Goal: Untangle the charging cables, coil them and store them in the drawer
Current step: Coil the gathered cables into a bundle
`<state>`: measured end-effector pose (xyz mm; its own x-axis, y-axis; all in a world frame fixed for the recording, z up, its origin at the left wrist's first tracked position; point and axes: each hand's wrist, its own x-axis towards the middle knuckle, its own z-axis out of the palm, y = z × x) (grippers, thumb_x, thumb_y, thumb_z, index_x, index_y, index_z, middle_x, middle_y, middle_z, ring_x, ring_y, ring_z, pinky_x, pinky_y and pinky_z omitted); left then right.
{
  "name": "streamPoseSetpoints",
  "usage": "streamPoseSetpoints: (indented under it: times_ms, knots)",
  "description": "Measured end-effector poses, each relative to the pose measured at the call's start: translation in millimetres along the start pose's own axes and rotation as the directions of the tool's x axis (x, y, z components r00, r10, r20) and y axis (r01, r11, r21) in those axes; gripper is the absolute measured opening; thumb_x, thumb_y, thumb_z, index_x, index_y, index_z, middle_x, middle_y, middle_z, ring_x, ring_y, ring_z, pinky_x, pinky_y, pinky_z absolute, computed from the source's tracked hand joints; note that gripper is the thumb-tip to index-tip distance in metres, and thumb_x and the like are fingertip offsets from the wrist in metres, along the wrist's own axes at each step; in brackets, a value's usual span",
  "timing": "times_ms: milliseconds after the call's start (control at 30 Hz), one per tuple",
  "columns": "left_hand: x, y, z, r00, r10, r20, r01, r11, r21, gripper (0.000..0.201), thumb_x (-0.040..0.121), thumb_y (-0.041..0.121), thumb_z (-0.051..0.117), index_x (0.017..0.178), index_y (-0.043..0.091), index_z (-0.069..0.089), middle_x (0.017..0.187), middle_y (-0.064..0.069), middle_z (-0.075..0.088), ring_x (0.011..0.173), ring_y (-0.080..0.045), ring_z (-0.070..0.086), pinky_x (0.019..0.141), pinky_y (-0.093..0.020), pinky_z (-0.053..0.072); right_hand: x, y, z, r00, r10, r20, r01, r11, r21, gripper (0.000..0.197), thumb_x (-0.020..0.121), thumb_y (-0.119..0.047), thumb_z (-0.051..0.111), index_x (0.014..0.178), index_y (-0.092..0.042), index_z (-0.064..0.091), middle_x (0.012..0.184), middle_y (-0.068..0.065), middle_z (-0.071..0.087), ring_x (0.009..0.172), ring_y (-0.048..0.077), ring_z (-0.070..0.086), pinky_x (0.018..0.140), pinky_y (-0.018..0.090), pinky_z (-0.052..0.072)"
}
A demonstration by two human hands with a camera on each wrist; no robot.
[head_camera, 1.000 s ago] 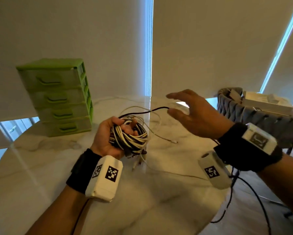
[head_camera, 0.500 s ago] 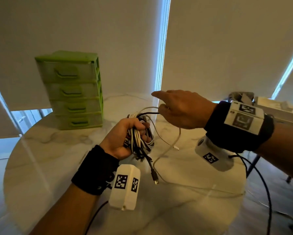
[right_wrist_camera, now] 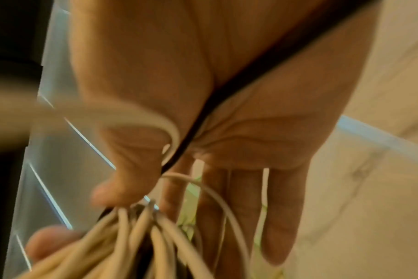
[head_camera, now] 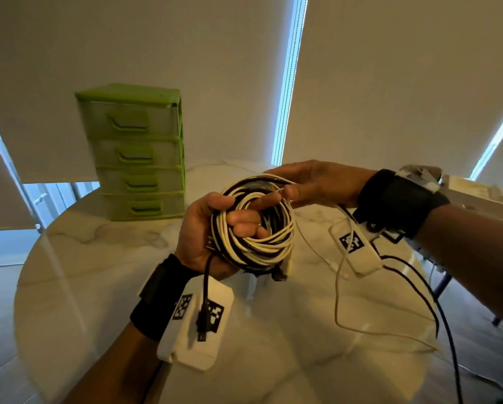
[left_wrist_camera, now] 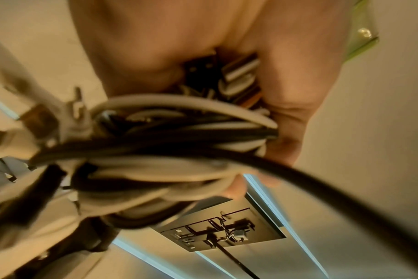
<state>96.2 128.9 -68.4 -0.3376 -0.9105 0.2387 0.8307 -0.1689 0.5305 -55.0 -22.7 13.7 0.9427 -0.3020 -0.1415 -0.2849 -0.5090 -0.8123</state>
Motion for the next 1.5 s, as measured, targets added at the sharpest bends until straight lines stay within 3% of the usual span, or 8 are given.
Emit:
streamPoseSetpoints:
  times_ms: [133, 300, 467, 700, 900, 1200, 1367, 1500]
  knots:
    - [-7, 6, -1, 0.997, 0.056, -0.053, -0.056, 0.998, -0.014, 0.058, 0.083, 0.012, 0.054, 0.133, -0.015, 0.042, 0.072, -0.011, 0.063, 0.071, -0.024, 0.062, 0.094, -0.033, 0.045, 8, 14, 22, 1.000, -0.028, -0.001, 0.027, 0.962, 0.273, 0.056, 0.074, -0.061, 0.068, 0.111, -0.019, 0.066, 0.109, 0.014, 0.065, 0.098, 0.029, 0.063, 0.086, 0.037, 0.053]
    - [-8, 4, -2, 0.983, 0.117, -0.142, -0.119, 0.993, -0.006, 0.056, 0.081, 0.009, 0.056, 0.131, -0.016, 0.045, 0.071, -0.010, 0.063, 0.071, -0.024, 0.063, 0.094, -0.031, 0.046, -1, 8, 41, 0.990, 0.008, -0.138, 0.003, 0.997, 0.081, 0.050, 0.095, -0.051, 0.035, 0.102, -0.011, 0.065, 0.073, 0.009, 0.069, 0.058, 0.021, 0.065, 0.059, 0.029, 0.054]
    - [-2, -4, -3, 0.971, 0.220, -0.088, -0.225, 0.973, -0.051, 0.054, 0.079, 0.008, 0.058, 0.127, -0.016, 0.048, 0.069, -0.008, 0.064, 0.070, -0.021, 0.063, 0.094, -0.032, 0.048, -9, 22, 63, 0.960, -0.023, -0.278, 0.124, 0.928, 0.352, 0.051, 0.085, -0.052, 0.040, 0.088, -0.006, 0.062, 0.057, 0.004, 0.064, 0.045, 0.013, 0.060, 0.048, 0.022, 0.052]
    - [1, -3, -4, 0.896, 0.422, -0.134, -0.435, 0.896, -0.089, 0.058, 0.067, 0.010, 0.075, 0.118, -0.011, 0.059, 0.064, 0.001, 0.063, 0.073, -0.016, 0.065, 0.093, -0.030, 0.051, -9, 28, 87, 0.941, 0.002, -0.339, 0.223, 0.748, 0.625, 0.035, 0.096, -0.028, 0.043, 0.107, -0.001, 0.062, 0.077, 0.009, 0.069, 0.066, 0.017, 0.067, 0.064, 0.029, 0.057]
    - [2, 0, -9, 0.829, 0.524, -0.194, -0.541, 0.840, -0.043, 0.066, 0.051, 0.013, 0.087, 0.110, -0.008, 0.065, 0.062, 0.006, 0.061, 0.077, -0.012, 0.060, 0.095, -0.032, 0.050, -5, 22, 101, 0.917, 0.118, -0.380, 0.243, 0.591, 0.769, 0.032, 0.104, -0.020, 0.035, 0.109, -0.004, 0.062, 0.075, 0.010, 0.067, 0.057, 0.014, 0.063, 0.046, 0.018, 0.050]
    - [1, 1, -9, 0.776, 0.583, -0.243, -0.597, 0.802, 0.019, 0.039, 0.065, 0.022, 0.074, 0.093, -0.005, 0.070, 0.063, 0.000, 0.064, 0.075, -0.019, 0.068, 0.078, -0.041, 0.057, -12, 26, 97, 0.977, 0.067, -0.205, 0.169, 0.347, 0.922, 0.033, 0.097, -0.004, 0.039, 0.128, 0.001, 0.052, 0.091, 0.015, 0.068, 0.073, 0.015, 0.071, 0.057, 0.020, 0.058]
    - [1, 5, -11, 0.721, 0.601, -0.344, -0.615, 0.785, 0.083, 0.039, 0.080, 0.031, 0.050, 0.109, 0.004, 0.052, 0.060, 0.004, 0.064, 0.072, -0.014, 0.067, 0.080, -0.035, 0.058, -9, 23, 102, 0.965, 0.065, -0.255, 0.195, 0.472, 0.860, 0.034, 0.089, -0.002, 0.049, 0.122, -0.001, 0.053, 0.094, 0.015, 0.068, 0.064, 0.012, 0.069, 0.049, 0.014, 0.052]
    - [5, 2, -10, 0.603, 0.658, -0.451, -0.662, 0.728, 0.177, 0.042, 0.092, 0.028, 0.045, 0.064, 0.008, 0.070, 0.066, 0.000, 0.062, 0.067, -0.014, 0.066, 0.076, -0.032, 0.059, -9, 11, 113, 0.933, 0.151, -0.328, 0.086, 0.789, 0.608, 0.016, 0.101, -0.015, 0.045, 0.113, -0.012, 0.056, 0.073, 0.007, 0.067, 0.051, 0.016, 0.061, 0.040, 0.019, 0.042]
